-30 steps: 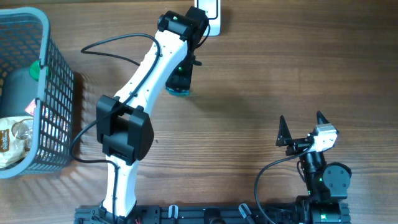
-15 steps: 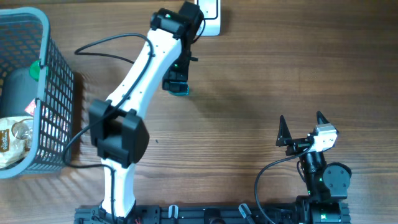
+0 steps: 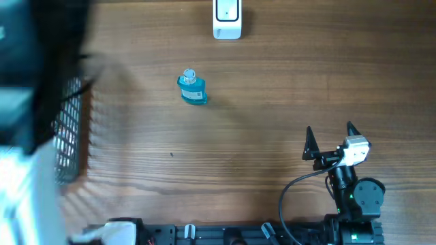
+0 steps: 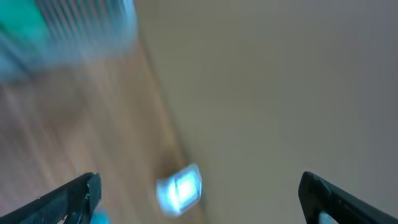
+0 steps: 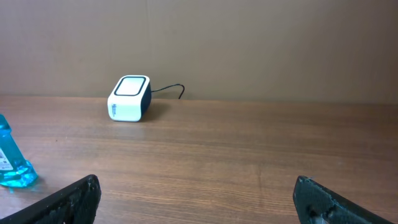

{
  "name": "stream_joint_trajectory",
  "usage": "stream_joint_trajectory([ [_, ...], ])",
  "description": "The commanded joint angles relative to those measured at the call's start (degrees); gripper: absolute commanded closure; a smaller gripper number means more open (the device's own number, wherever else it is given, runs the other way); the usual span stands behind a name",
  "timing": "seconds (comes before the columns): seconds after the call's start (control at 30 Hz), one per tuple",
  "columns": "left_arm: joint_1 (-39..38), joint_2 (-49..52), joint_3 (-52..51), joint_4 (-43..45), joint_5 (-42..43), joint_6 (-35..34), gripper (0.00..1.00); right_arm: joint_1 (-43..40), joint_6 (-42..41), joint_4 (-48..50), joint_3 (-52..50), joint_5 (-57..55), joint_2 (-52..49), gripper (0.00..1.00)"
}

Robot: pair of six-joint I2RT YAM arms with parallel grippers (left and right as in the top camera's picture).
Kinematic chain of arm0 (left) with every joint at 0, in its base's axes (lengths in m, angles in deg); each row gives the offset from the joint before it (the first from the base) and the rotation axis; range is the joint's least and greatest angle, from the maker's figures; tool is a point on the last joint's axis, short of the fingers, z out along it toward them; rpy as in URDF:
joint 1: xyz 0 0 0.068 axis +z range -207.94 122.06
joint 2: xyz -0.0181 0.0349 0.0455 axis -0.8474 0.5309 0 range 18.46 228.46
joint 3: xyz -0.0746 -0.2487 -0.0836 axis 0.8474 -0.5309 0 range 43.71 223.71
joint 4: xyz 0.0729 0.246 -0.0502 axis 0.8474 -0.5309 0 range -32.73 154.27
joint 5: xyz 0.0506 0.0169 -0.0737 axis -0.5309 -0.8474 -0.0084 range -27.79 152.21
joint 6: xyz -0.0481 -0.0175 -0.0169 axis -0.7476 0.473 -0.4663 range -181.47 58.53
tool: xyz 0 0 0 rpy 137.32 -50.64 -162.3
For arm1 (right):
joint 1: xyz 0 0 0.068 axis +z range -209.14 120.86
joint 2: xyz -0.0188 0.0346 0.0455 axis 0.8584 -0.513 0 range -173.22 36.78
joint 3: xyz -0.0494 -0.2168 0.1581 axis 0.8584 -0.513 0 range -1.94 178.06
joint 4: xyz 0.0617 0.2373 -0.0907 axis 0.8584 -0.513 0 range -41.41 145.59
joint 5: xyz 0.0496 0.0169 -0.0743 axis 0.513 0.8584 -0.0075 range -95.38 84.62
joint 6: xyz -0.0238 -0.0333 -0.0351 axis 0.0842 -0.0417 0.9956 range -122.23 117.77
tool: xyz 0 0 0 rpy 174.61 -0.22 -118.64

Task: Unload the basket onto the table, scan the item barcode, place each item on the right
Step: 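Reach the left gripper into the basket and grasp the Pantree snack bag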

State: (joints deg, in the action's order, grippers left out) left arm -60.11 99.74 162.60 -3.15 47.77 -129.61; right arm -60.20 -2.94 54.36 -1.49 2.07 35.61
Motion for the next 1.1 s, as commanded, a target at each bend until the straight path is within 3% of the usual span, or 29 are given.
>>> stream_joint_trajectory([
  [0.0,17.49,-7.72,0.37,-0.94,-5.38,18.58,0.00,-0.13,0.70,0.28,0.52,-0.39,0.26,0.00],
  [0.07,30.53,-7.98,0.37,-2.60,-5.86,23.91,0.00,-0.13,0.68,0.28,0.52,-0.39,0.26,0.00],
  [0.2,47.12,-0.39,0.24,-14.25,-3.78,21.73,0.00,-0.13,0.68,0.28,0.52,-0.39,0.26,0.00],
  [0.3,49.44,11.17,0.15,-20.61,-3.19,16.44,0.00,-0.13,0.68,0.28,0.52,-0.39,0.26,0.00],
  [0.43,49.44,24.87,-1.14,-20.26,-3.21,13.46,0.00,-0.13,0.68,0.28,0.52,-0.39,0.26,0.00],
  [0.5,49.44,27.34,-6.19,-15.82,-3.19,13.22,0.00,-0.13,0.68,0.28,0.52,-0.39,0.26,0.00],
  [0.53,49.44,27.39,-13.88,-9.16,-3.13,13.22,0.00,-0.13,0.68,0.28,0.52,-0.39,0.26,0.00],
  [0.73,49.33,27.39,-40.09,10.99,-1.38,10.62,0.00,-0.13,0.68,0.28,0.52,-0.39,0.26,0.00],
  [0.83,49.33,27.39,-46.99,18.47,-1.22,10.60,0.00,-0.13,0.68,0.28,0.52,-0.39,0.26,0.00],
  [0.97,49.33,27.36,-48.11,20.81,-1.03,10.62,0.01,-0.13,0.68,0.28,0.52,-0.39,0.26,0.00],
  [1.0,49.33,27.36,-48.04,20.81,-0.57,10.62,0.09,-0.13,0.70,0.28,0.52,-0.39,0.26,0.00],
  [1.03,49.33,27.26,-47.74,20.85,0.96,10.62,0.49,-0.13,0.70,0.28,0.52,-0.39,0.26,0.00],
  [1.07,49.33,26.95,-47.08,20.76,2.86,10.62,0.65,-0.13,0.70,0.28,0.52,-0.39,0.26,0.00],
])
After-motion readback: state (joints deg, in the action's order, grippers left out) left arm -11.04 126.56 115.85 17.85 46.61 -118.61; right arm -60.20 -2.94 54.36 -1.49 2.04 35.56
